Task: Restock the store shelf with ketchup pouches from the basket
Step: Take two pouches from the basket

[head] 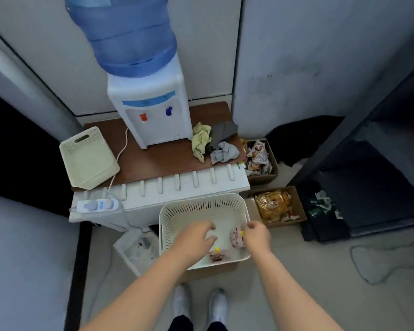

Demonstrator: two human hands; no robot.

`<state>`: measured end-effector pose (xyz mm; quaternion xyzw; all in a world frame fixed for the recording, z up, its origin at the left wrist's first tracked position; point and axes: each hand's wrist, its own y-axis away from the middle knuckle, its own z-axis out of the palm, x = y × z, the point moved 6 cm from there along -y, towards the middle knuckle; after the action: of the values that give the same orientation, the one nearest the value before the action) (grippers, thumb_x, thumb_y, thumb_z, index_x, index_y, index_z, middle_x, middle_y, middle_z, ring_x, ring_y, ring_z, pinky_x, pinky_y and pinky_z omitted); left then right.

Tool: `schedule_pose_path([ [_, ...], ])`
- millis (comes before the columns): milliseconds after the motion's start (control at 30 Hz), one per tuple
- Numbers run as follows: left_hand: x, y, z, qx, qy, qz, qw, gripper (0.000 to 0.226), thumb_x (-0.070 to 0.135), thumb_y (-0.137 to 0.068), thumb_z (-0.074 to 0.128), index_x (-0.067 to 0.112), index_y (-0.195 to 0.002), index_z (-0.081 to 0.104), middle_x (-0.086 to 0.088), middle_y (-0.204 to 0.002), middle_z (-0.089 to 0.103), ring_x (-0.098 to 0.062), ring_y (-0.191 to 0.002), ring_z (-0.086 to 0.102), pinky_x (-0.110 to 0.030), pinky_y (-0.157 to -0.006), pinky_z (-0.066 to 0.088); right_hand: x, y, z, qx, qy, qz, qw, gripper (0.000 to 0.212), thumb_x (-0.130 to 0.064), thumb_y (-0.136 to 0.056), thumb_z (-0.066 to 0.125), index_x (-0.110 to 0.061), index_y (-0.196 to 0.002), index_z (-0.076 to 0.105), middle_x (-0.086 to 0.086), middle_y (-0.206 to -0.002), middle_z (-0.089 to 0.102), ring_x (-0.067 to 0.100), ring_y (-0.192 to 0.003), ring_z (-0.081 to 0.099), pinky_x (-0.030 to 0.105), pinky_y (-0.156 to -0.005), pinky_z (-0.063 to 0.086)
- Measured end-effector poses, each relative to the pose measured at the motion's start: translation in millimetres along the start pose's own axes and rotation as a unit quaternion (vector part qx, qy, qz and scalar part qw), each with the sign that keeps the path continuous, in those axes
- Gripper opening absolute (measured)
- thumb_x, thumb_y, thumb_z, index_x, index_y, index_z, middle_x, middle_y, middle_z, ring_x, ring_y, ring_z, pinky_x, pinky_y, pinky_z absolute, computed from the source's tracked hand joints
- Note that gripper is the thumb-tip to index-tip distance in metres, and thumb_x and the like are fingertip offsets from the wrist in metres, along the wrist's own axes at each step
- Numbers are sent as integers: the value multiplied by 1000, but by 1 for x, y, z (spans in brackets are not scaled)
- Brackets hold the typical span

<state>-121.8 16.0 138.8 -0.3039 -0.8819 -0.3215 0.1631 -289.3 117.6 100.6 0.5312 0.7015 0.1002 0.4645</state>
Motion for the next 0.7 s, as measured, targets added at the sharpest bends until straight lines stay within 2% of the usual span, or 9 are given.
schedule_pose_path([
  [67, -15, -32, 38, -42, -21, 0, 999, 38, 41, -96, 56, 25, -131, 59, 5, -136, 61, -18, -128, 53, -34, -105, 44, 13, -28, 26, -21, 10, 22, 999, 25, -8, -99, 51, 3, -113, 68, 21, -113, 70, 36, -98, 62, 30, -72, 40],
  [100, -23, -48, 55, -61, -32, 1, 998, 41, 42, -95, 57, 25, -132, 59, 4, -137, 60, -18, -129, 53, -35, -105, 44, 20, -44, 41, -30, 11, 29, 999, 23, -8, -98, 51, 2, -111, 67, 21, -111, 71, 34, -93, 61, 29, -71, 39],
  [233, -68, -95, 120, -119, -49, -49, 990, 51, 47, -87, 60, 23, -132, 57, 2, -136, 60, -21, -126, 55, -33, -100, 47, 58, -99, 90, -4, -8, 70, 997, 25, -16, -98, 57, -2, -118, 65, 13, -121, 73, 34, -112, 68, 27, -80, 48],
  [300, -92, -107, 150, -135, -75, -66, 986, 47, 41, -82, 60, 22, -125, 56, 0, -129, 62, -24, -118, 58, -35, -95, 49, 77, -118, 106, 30, -27, 93, 995, 30, -25, -95, 61, -4, -116, 65, 13, -118, 74, 35, -109, 68, 34, -84, 52],
  [367, -110, -120, 174, -144, -133, -44, 980, 38, 31, -84, 61, 19, -120, 54, -3, -123, 62, -27, -113, 59, -36, -90, 50, 94, -135, 122, 58, -29, 115, 991, 32, -31, -91, 60, -7, -112, 67, 14, -109, 75, 36, -101, 70, 36, -82, 55],
  [433, -121, -133, 193, -140, -184, -10, 973, 29, 20, -86, 58, 18, -115, 57, -6, -119, 65, -30, -109, 60, -37, -85, 46, 104, -148, 132, 87, -5, 125, 988, 32, -32, -88, 57, -10, -107, 69, 13, -103, 76, 35, -97, 71, 35, -82, 56],
  [500, -132, -145, 204, -120, -195, 14, 973, 22, 19, -87, 53, 18, -106, 63, -6, -112, 68, -31, -104, 62, -37, -81, 46, 106, -155, 138, 124, 34, 119, 985, 29, -30, -86, 55, -14, -105, 71, 10, -101, 76, 34, -96, 71, 34, -80, 56],
  [600, -146, -162, 211, -73, -108, 41, 991, 17, 32, -89, 55, 20, -95, 66, 0, -98, 69, -24, -95, 62, -35, -76, 46, 105, -161, 143, 150, 67, 95, 982, 24, -30, -93, 57, -14, -99, 74, 11, -97, 76, 34, -93, 70, 32, -70, 48],
  [700, -161, -179, 205, -25, 12, 23, 999, 10, 27, -86, 64, 19, -81, 68, 4, -80, 69, -16, -81, 62, -34, -71, 49, 97, -162, 140, 180, 56, 53, 981, 30, -36, -97, 56, -14, -90, 74, 7, -88, 75, 35, -81, 66, 32, -63, 44],
])
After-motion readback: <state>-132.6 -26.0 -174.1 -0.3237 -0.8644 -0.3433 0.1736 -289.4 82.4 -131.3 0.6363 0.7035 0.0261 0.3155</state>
